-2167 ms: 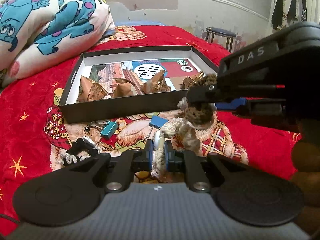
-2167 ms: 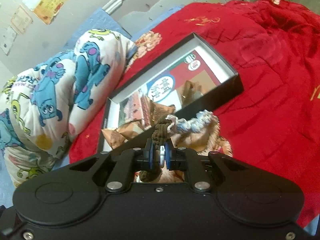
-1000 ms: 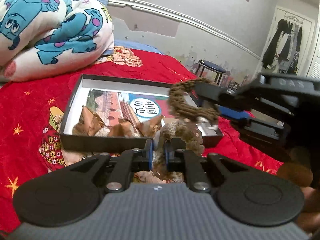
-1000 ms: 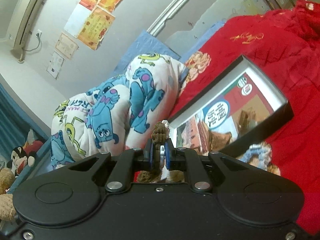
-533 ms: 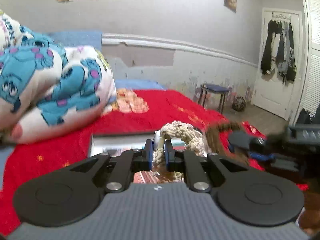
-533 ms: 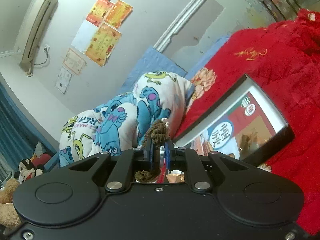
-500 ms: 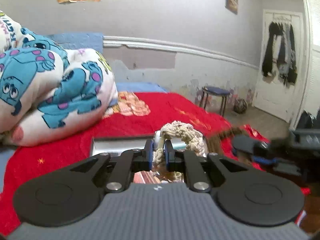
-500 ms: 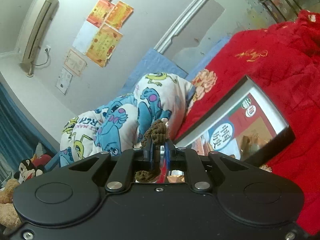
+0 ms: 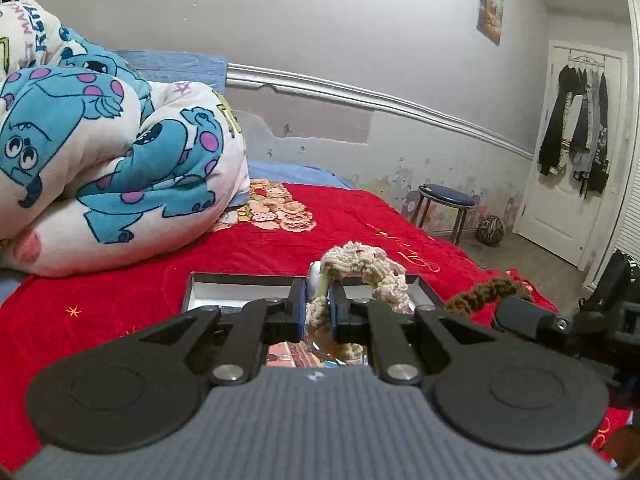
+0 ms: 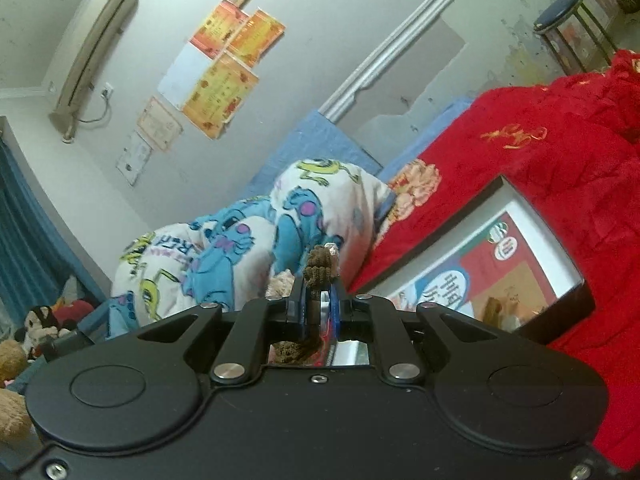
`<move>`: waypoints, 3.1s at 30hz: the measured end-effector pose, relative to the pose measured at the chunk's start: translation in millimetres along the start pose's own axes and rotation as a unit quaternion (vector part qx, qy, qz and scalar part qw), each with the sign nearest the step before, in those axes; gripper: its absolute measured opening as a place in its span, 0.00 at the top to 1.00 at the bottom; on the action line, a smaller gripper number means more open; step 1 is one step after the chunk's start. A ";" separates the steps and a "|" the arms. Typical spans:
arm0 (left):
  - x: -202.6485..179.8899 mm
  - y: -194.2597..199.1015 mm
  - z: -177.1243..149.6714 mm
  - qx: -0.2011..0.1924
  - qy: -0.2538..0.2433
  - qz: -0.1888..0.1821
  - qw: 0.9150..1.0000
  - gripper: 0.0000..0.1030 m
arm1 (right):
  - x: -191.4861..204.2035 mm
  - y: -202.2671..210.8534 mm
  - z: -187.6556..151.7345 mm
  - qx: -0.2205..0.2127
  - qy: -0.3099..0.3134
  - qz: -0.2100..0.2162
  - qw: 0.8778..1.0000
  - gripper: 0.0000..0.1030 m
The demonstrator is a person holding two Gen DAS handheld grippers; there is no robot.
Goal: Organize objects
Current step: 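Carry both held scrunchies over the black box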
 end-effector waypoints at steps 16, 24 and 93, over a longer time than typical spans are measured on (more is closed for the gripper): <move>22.5 -17.5 3.5 -0.002 0.018 0.033 0.999 0.86 | -18.5 -38.4 10.2 -0.005 -0.017 0.008 1.000 0.88; 46.8 -16.7 16.2 -0.009 0.041 0.050 0.998 0.86 | -5.5 -59.1 21.7 -0.013 -0.009 0.020 1.000 0.88; 48.5 -85.4 -39.8 0.132 -0.029 0.080 0.988 0.83 | -38.1 -168.1 -27.4 0.129 0.016 -0.158 0.979 0.88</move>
Point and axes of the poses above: each gripper's, at about its wrist camera, not at the fingertips, and y roughly against the way its jaws point, x to its left, z to its top, the point moved 4 cm from there along -y, roughly the way its jaws point, and after that the axes turned 1 degree about -y, right-handed, at the moved point
